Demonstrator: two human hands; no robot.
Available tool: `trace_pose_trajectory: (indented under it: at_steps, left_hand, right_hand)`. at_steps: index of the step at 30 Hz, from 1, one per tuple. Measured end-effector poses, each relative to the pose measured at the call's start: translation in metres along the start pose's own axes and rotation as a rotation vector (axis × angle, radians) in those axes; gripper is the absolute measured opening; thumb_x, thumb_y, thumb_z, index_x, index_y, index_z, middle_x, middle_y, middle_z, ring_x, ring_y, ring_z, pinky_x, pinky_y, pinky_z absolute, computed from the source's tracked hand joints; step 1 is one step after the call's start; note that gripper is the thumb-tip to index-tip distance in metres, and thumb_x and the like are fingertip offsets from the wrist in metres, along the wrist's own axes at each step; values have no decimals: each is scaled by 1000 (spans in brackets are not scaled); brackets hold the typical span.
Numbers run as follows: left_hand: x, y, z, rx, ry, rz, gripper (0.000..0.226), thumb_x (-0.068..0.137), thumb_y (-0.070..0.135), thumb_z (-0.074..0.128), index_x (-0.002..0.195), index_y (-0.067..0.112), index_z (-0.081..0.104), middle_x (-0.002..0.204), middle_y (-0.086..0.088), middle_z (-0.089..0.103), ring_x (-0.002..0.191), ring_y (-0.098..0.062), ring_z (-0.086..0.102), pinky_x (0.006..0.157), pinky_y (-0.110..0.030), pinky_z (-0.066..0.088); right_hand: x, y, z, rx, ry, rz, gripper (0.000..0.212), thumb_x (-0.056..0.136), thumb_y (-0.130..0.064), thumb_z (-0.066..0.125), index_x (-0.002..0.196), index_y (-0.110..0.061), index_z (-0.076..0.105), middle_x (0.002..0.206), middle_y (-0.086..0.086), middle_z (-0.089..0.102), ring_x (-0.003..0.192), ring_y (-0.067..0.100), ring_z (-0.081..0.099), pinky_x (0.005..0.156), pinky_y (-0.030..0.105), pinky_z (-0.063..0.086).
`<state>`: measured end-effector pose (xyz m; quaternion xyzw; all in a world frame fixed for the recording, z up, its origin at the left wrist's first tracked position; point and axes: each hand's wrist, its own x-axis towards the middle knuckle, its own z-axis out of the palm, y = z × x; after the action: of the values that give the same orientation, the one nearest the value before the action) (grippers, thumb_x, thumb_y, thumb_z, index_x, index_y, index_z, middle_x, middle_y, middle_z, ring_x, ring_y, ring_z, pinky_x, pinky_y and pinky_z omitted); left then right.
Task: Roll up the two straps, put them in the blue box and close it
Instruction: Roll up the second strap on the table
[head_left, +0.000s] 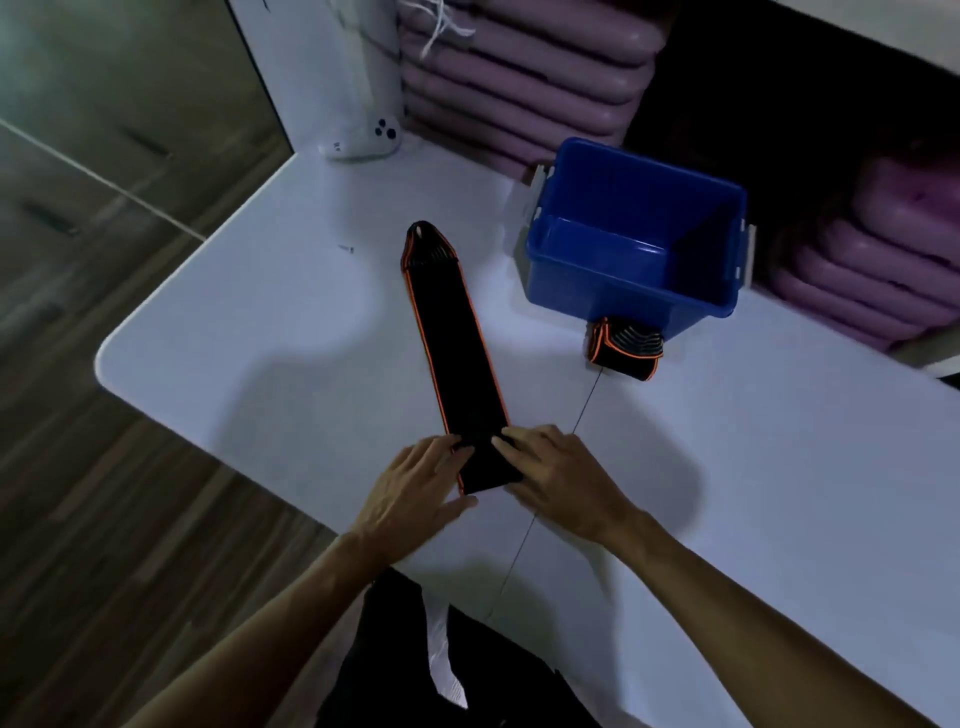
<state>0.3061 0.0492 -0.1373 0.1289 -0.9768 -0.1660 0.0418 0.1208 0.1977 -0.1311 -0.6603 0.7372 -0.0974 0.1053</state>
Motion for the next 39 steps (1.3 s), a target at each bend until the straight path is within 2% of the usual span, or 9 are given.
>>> trace_pose_trajectory:
  at_steps: [5, 11, 17, 22, 26, 28, 31, 35, 39]
  left_hand:
    - [-2, 9, 6, 93, 72, -1, 44, 88, 34, 57, 123, 7, 57, 121, -14, 63, 104, -29, 61, 85, -38, 48]
    - [10, 24, -13, -111, 142, -139, 56, 101, 41, 20, 118, 5, 58, 103, -10, 69, 93, -28, 63, 79, -39, 51]
    - [28, 12, -17, -380, 204, -356, 35, 95, 37, 39, 106, 11, 60, 85, -3, 68, 74, -23, 62, 66, -30, 45]
    - [50, 0, -9, -459, 209, -560, 30, 91, 35, 44, 93, 10, 61, 71, -9, 67, 67, -32, 62, 62, -40, 49]
    - [55, 3, -7, -404, 183, -644, 15, 94, 27, 51, 97, 12, 55, 66, -9, 62, 65, -35, 59, 57, -39, 44]
    - [52, 7, -7, -356, 217, -614, 15, 95, 28, 49, 96, 14, 52, 69, -6, 59, 64, -33, 57, 55, -37, 42]
    - [41, 12, -6, -242, 288, -473, 18, 93, 30, 45, 100, 16, 52, 99, -7, 54, 80, -27, 56, 60, -38, 48]
    - [20, 10, 2, -7, 228, -225, 38, 88, 38, 59, 119, 16, 55, 128, -7, 54, 107, -24, 52, 77, -35, 50]
    - [18, 1, 2, 72, 176, -189, 40, 85, 32, 63, 121, 15, 57, 125, -4, 60, 106, -23, 59, 76, -33, 49]
  right_hand:
    - [5, 8, -9, -15, -8, -92, 65, 82, -38, 70, 138, -12, 49, 133, 9, 59, 112, 28, 54, 78, 42, 50]
    - [13, 14, -10, 65, 31, -100, 41, 92, -32, 53, 126, -10, 59, 120, 5, 67, 103, 26, 57, 73, 40, 50]
    - [30, 14, -28, 422, -15, 103, 39, 99, -29, 51, 136, -16, 53, 105, 8, 65, 98, 21, 53, 84, 36, 46]
    - [54, 10, -29, 578, 0, 302, 24, 97, -27, 54, 117, -17, 62, 97, 8, 69, 90, 20, 64, 76, 34, 54]
    - [61, 4, -19, 593, 38, 374, 23, 96, -19, 57, 116, -9, 63, 92, 4, 69, 81, 13, 62, 68, 15, 46]
    - [62, 3, -17, 587, 56, 377, 23, 97, -19, 57, 117, -9, 63, 95, 6, 70, 81, 8, 59, 69, 13, 44]
    - [63, 3, -17, 596, 53, 391, 23, 97, -18, 58, 117, -8, 62, 97, 6, 70, 82, 9, 61, 69, 12, 46]
    - [61, -1, -17, 599, 116, 386, 17, 97, -17, 58, 114, -15, 55, 87, 2, 69, 78, 14, 68, 71, 29, 60]
    - [54, 0, -11, 444, 147, 265, 10, 99, -25, 52, 107, -21, 56, 92, 0, 63, 88, 18, 58, 71, 36, 56]
